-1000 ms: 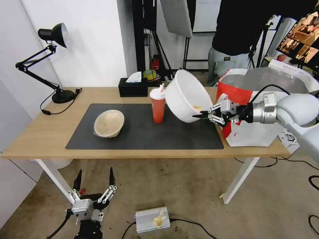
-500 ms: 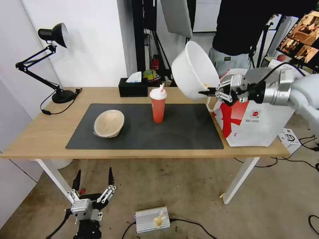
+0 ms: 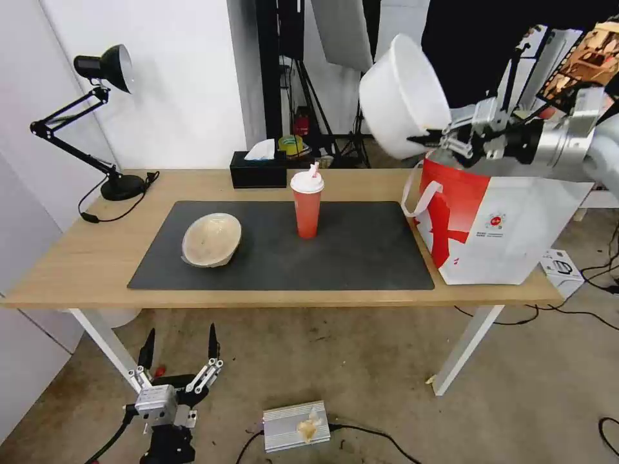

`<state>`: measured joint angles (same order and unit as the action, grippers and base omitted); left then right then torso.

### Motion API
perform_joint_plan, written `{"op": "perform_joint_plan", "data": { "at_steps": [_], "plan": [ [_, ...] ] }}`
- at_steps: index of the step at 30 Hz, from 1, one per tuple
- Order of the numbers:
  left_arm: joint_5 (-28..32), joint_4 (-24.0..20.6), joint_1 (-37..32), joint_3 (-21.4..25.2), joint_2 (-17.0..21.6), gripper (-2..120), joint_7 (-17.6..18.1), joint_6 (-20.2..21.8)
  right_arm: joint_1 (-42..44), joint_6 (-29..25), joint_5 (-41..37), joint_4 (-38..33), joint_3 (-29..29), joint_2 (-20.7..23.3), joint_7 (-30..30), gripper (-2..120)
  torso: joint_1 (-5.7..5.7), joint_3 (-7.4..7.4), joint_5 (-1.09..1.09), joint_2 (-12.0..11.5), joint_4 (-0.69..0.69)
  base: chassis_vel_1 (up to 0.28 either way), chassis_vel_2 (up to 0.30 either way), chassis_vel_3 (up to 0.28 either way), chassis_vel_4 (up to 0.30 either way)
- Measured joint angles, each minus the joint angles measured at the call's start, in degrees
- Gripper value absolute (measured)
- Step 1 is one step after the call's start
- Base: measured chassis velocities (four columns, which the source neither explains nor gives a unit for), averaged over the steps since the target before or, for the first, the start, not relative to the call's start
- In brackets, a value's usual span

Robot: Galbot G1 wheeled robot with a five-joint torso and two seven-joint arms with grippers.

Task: Pick up the trash from the table and place it into the takeout bag.

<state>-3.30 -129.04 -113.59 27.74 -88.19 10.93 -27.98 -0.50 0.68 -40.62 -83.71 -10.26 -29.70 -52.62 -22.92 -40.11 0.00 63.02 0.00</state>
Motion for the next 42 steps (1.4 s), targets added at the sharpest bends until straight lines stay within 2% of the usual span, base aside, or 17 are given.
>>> {"op": "perform_joint_plan", "data": {
  "at_steps": [5, 21, 34, 42],
  "plan": [
    [0.02, 0.27, 0.08, 0.07, 0.16, 100, 0.20, 0.07, -1.58, -0.32, 0.00, 3.60, -0.01, -0.90, -0.19, 0, 0.00, 0.00, 0.00, 0.00, 0.01, 0.000, 0.000, 0.000, 0.000],
    [0.68, 0.49, 0.22, 0.78, 0.88, 100, 0.41, 0.11, 2.85, -1.72, 3.11, 14.28, 9.23, -2.09, -2.13, 0, 0.00, 0.00, 0.01, 0.00, 0.01, 0.000, 0.000, 0.000, 0.000],
    [0.69, 0.83, 0.20, 0.43, 0.92, 100, 0.46, -0.05, 11.11, -2.85, 7.42, 15.13, 15.65, -1.18, -2.12, 0, 0.00, 0.00, 0.00, 0.00, 0.01, 0.000, 0.000, 0.000, 0.000],
    [0.75, 0.56, 0.03, 0.54, 1.07, 100, 0.48, -0.20, 13.08, -2.85, 7.62, 15.09, 16.71, -0.76, -2.12, 0, 0.00, 0.00, 0.01, 0.00, 0.00, 0.000, 0.000, 0.000, 0.000]
  ]
}}
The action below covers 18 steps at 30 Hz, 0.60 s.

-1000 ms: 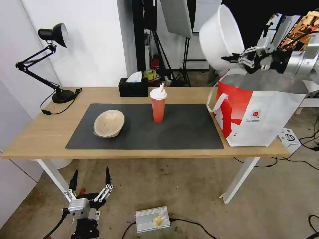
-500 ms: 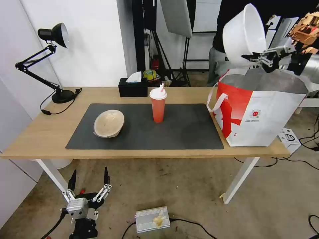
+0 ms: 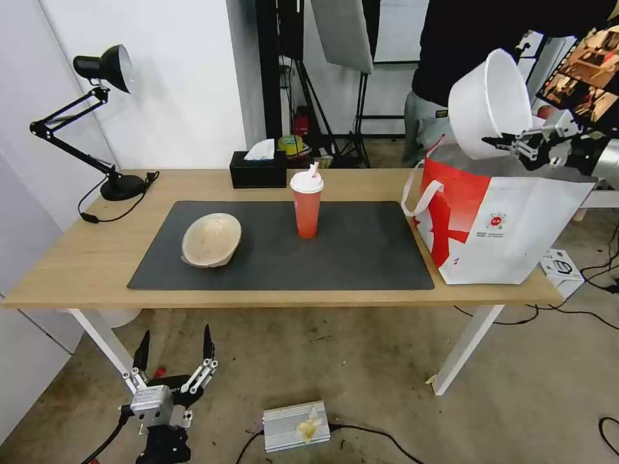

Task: Pick up the trash from the table and place it into the takeout bag.

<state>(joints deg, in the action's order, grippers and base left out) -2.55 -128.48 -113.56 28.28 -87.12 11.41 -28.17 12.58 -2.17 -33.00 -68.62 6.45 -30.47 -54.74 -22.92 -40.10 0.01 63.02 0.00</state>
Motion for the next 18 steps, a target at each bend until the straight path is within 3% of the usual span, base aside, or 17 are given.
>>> {"op": "perform_joint_plan", "data": {
  "at_steps": [13, 18],
  "plan": [
    [0.00, 0.07, 0.13, -0.09, -0.01, 100, 0.02, -0.06, 0.44, 0.03, 0.13, -0.17, 0.20, 0.18, -0.14, 0, 0.00, 0.00, -0.02, 0.00, -0.04, 0.000, 0.000, 0.000, 0.000],
    [0.22, 0.45, 0.45, -0.45, -0.40, 100, -0.01, -0.28, 2.52, 0.03, 1.12, -0.20, 0.55, 0.27, -1.15, 0, 0.00, 0.00, 0.02, 0.00, 0.02, 0.000, 0.000, 0.000, 0.000]
  ]
}}
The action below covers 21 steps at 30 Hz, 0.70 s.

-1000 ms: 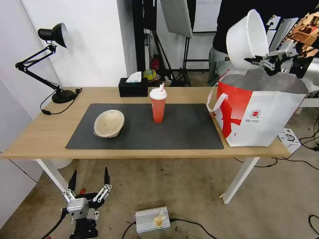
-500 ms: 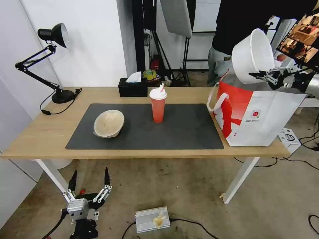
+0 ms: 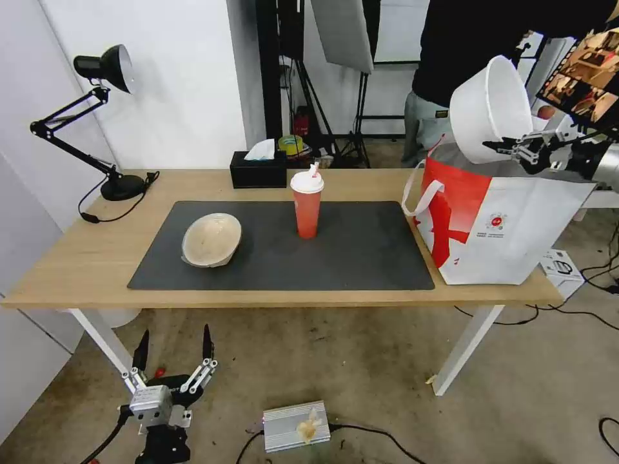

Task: Pick up the trash from the table and place it into the takeout bag.

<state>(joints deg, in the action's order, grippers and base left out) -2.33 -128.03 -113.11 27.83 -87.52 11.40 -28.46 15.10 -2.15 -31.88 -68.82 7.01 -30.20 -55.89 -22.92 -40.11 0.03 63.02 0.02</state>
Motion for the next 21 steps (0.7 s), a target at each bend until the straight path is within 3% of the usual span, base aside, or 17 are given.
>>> {"op": "perform_joint_plan", "data": {
  "at_steps": [21],
  "plan": [
    [-0.65, -0.19, -0.35, -0.27, -0.62, 100, -0.09, -0.18, 2.32, -0.38, 0.89, -1.06, 1.04, -0.05, -0.68, 0, 0.00, 0.00, -0.03, 0.00, -0.02, 0.000, 0.000, 0.000, 0.000]
  ]
}}
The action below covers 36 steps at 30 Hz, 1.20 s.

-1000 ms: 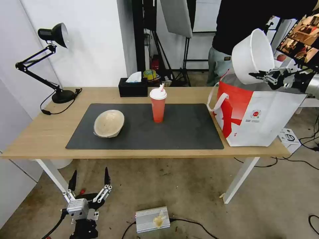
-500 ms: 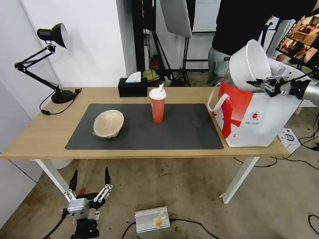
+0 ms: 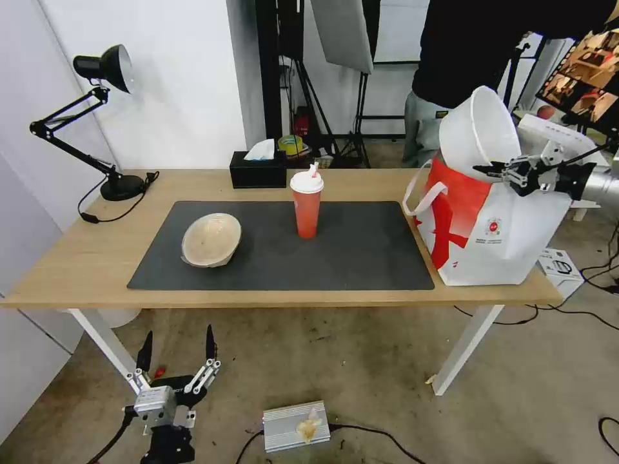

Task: Pick up the trash from the table and place it into the takeout bag.

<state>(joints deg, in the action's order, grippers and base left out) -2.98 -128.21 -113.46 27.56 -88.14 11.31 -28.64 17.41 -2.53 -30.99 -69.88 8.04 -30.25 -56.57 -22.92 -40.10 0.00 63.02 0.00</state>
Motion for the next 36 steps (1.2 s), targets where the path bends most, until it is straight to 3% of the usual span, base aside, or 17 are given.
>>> {"op": "perform_joint_plan", "data": {
  "at_steps": [18, 27, 36],
  "plan": [
    [-0.38, -0.47, -0.40, 0.18, -0.15, 100, 0.00, -0.23, 0.84, -0.25, -0.22, -0.92, 0.51, 0.20, 0.28, 3, 0.00, 0.00, 0.00, 0.00, 0.00, 0.000, 0.000, 0.000, 0.000],
    [-0.77, -0.47, -0.48, 0.03, -0.43, 100, 0.00, -0.31, 0.95, -0.26, -0.26, -1.49, 0.76, 0.44, 0.32, 39, 0.00, 0.00, 0.00, 0.00, 0.00, 0.000, 0.000, 0.000, 0.000],
    [-0.87, -0.84, -0.62, 0.04, -0.46, 100, 0.00, -0.37, 0.37, -0.21, -0.25, -1.61, 0.69, 0.62, 0.42, 68, 0.00, 0.00, 0.00, 0.00, 0.00, 0.000, 0.000, 0.000, 0.000]
  ]
}}
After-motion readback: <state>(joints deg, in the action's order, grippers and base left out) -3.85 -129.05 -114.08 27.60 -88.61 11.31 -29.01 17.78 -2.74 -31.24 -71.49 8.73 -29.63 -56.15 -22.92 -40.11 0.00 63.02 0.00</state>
